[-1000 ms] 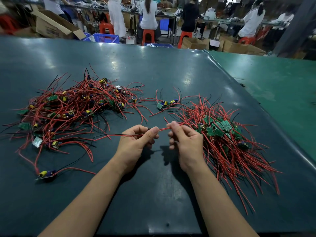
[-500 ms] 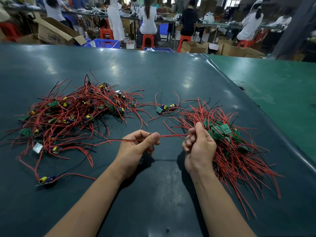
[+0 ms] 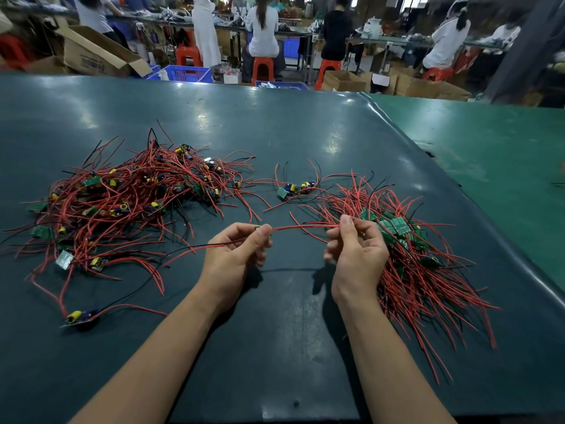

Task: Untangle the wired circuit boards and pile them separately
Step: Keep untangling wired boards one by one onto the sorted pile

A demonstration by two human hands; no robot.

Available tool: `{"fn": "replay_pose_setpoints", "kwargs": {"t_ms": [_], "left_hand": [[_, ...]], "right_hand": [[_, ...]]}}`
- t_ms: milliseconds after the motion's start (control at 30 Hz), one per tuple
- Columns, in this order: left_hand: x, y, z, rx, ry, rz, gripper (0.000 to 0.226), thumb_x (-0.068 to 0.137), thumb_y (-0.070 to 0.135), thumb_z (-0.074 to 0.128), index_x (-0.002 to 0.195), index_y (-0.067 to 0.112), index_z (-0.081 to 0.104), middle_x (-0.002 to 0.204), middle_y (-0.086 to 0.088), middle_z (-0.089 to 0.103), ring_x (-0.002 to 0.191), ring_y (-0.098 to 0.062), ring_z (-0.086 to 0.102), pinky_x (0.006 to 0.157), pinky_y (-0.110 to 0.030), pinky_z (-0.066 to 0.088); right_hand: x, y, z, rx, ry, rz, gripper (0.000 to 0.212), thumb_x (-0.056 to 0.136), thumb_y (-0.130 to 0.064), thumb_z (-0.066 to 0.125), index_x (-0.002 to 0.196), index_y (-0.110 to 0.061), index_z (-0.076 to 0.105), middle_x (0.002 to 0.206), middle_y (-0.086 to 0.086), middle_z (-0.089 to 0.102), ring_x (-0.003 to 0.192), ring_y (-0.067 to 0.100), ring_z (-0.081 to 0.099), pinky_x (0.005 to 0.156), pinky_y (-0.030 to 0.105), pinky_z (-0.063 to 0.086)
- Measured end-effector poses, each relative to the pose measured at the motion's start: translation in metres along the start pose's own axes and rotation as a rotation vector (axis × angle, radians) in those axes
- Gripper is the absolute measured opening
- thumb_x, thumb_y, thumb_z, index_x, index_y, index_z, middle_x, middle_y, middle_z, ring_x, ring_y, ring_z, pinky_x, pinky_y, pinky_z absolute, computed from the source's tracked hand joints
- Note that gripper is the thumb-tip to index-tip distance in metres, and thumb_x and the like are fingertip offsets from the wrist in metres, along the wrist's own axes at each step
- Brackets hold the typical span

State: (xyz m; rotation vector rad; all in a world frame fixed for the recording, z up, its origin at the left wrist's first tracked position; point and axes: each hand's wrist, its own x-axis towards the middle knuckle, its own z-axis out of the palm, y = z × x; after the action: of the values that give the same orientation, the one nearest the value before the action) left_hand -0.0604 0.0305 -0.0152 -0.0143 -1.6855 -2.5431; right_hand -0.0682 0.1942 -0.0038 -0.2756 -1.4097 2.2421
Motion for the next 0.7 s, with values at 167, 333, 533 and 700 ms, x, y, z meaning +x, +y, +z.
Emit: {"fn": "replay_pose_setpoints", "kwargs": {"t_ms": [167,333,533,700], "left_hand": [[0.002,0.002,-0.004,-0.122,0.005,-0.010,0.018,0.073,0.014,0.071,0.091,0.014,0.071,0.078,-0.005,0.068,0.057,-0.012,0.056,0.057,-0.020,0.048],[-0.004,-0.001,-0.007,0.052,-0.254,0.012,0.027,0.072,0.013,0.079,0.098,0.015,0.075,0.096,-0.012,0.073,0.085,-0.024,0.068,0.076,-0.034,0.058],[-0.001,0.000,-0.006,0.025,-0.153,-0.087,0.047,0.054,0.021,0.085,0.098,0.013,0.067,0.088,-0.009,0.072,0.083,-0.025,0.063,0.080,-0.035,0.049],[-0.001,0.006,-0.004,-0.016,-0.169,-0.130,0.037,0.070,0.020,0.072,0.105,0.010,0.064,0.099,-0.011,0.075,0.069,-0.011,0.063,0.066,-0.021,0.051]], "right_hand": [[-0.011,0.001,0.009,-0.061,-0.325,0.376,0.032,0.086,-0.024,0.068,0.112,-0.009,0.056,0.073,0.005,0.069,0.042,0.010,0.055,0.036,0.019,0.042],[-0.026,0.002,0.011,-0.183,-0.566,0.366,0.019,0.082,-0.028,0.069,0.094,-0.013,0.067,0.065,0.001,0.066,0.045,0.012,0.055,0.039,0.021,0.046],[-0.025,-0.004,0.008,-0.287,-0.571,0.197,0.013,0.086,-0.012,0.073,0.097,-0.008,0.072,0.071,0.005,0.073,0.053,0.014,0.064,0.044,0.023,0.051],[-0.020,-0.004,0.010,-0.177,-0.276,-0.032,0.009,0.088,-0.008,0.070,0.095,-0.002,0.070,0.069,0.007,0.072,0.052,0.018,0.065,0.044,0.025,0.052]]}}
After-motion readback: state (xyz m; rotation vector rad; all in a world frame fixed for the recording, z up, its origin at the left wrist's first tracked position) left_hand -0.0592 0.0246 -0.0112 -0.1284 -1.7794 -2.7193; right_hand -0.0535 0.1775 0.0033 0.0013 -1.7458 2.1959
